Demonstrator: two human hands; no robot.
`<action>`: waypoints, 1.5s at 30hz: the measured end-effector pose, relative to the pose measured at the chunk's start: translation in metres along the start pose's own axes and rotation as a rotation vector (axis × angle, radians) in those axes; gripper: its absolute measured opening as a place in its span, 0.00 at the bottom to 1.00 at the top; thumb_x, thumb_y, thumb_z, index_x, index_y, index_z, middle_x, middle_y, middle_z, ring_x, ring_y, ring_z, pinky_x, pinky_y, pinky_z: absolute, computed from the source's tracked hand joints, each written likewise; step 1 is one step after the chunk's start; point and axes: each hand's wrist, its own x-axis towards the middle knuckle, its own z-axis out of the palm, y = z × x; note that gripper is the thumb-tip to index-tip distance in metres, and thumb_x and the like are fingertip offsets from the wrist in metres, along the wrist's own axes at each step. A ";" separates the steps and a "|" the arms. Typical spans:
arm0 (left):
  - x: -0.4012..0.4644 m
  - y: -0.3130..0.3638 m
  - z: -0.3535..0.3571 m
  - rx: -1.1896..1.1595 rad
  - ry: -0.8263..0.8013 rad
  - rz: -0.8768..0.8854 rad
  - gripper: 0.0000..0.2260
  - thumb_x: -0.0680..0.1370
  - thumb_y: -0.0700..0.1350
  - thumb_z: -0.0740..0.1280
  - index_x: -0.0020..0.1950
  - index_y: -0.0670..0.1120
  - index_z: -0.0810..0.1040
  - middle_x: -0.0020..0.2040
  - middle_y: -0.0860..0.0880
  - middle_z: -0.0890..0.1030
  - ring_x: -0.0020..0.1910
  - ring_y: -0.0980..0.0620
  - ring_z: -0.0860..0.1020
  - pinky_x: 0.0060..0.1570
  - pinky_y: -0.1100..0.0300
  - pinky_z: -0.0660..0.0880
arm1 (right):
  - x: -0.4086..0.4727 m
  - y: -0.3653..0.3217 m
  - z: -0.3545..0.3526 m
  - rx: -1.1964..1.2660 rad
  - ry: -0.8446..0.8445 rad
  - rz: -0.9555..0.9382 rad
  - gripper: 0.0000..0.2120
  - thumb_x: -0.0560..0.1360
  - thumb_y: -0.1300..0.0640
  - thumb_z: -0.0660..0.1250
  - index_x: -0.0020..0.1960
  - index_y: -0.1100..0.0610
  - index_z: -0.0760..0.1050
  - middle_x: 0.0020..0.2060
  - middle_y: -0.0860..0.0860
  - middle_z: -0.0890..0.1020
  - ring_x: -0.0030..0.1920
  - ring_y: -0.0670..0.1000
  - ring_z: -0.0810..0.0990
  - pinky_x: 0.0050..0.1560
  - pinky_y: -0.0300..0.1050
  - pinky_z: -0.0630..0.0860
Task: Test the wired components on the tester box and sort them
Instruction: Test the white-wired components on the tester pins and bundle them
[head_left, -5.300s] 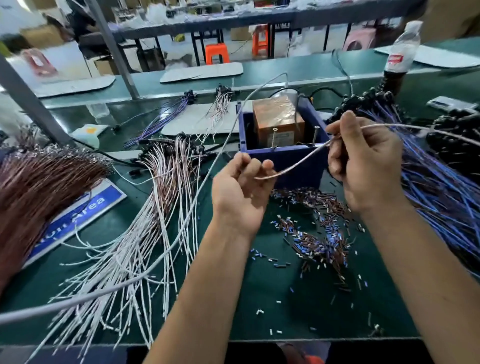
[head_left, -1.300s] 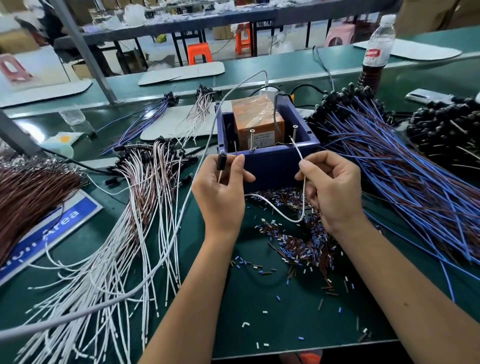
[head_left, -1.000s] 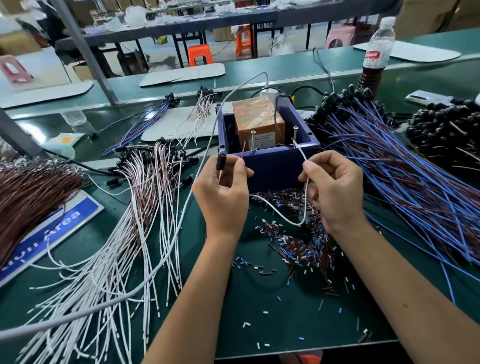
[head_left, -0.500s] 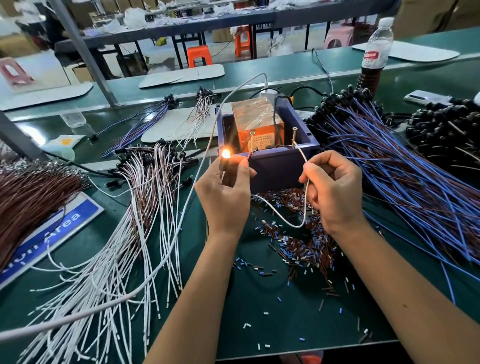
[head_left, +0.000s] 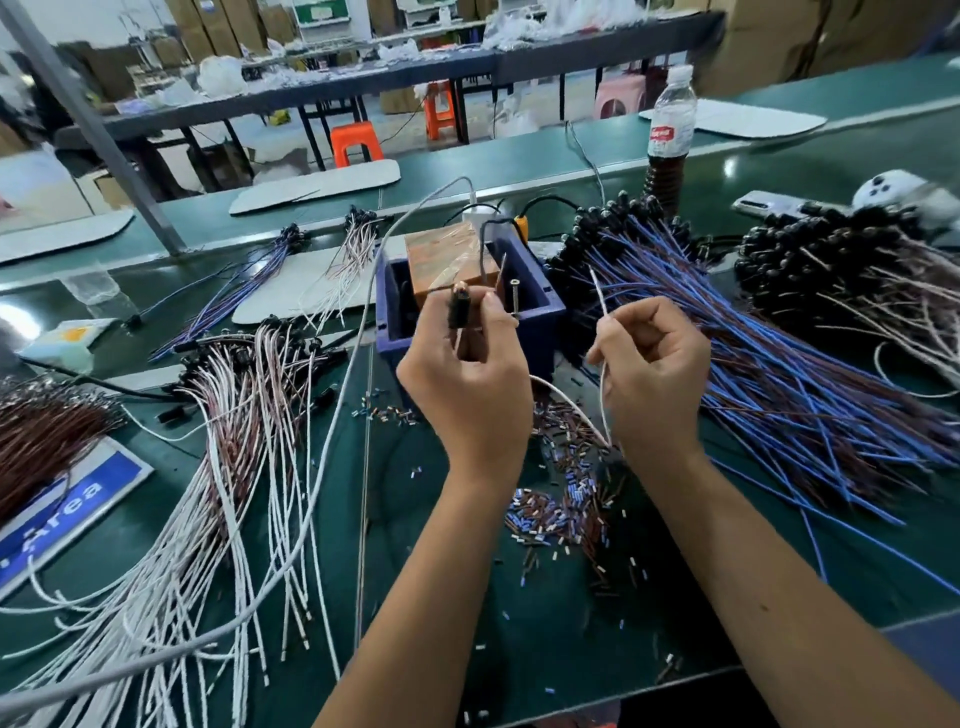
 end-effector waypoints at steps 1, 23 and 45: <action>-0.003 0.007 0.013 -0.032 -0.016 -0.024 0.05 0.80 0.37 0.68 0.45 0.40 0.81 0.36 0.48 0.82 0.34 0.55 0.79 0.39 0.67 0.74 | 0.007 -0.005 -0.012 0.008 0.055 0.000 0.06 0.77 0.62 0.68 0.41 0.58 0.77 0.31 0.56 0.81 0.28 0.50 0.75 0.33 0.44 0.72; -0.130 0.124 0.313 -0.020 -1.174 -0.584 0.30 0.87 0.58 0.49 0.64 0.35 0.79 0.64 0.34 0.80 0.65 0.35 0.77 0.68 0.42 0.72 | 0.086 -0.091 -0.314 -1.264 -0.101 -0.081 0.21 0.85 0.42 0.59 0.58 0.55 0.84 0.45 0.51 0.88 0.49 0.57 0.85 0.50 0.52 0.76; -0.081 0.084 0.330 -0.664 -0.641 -1.338 0.11 0.85 0.30 0.55 0.65 0.29 0.70 0.55 0.33 0.74 0.64 0.36 0.77 0.74 0.46 0.70 | 0.148 -0.044 -0.322 -1.718 -0.253 0.296 0.34 0.82 0.31 0.47 0.80 0.47 0.64 0.74 0.57 0.72 0.73 0.61 0.69 0.69 0.64 0.69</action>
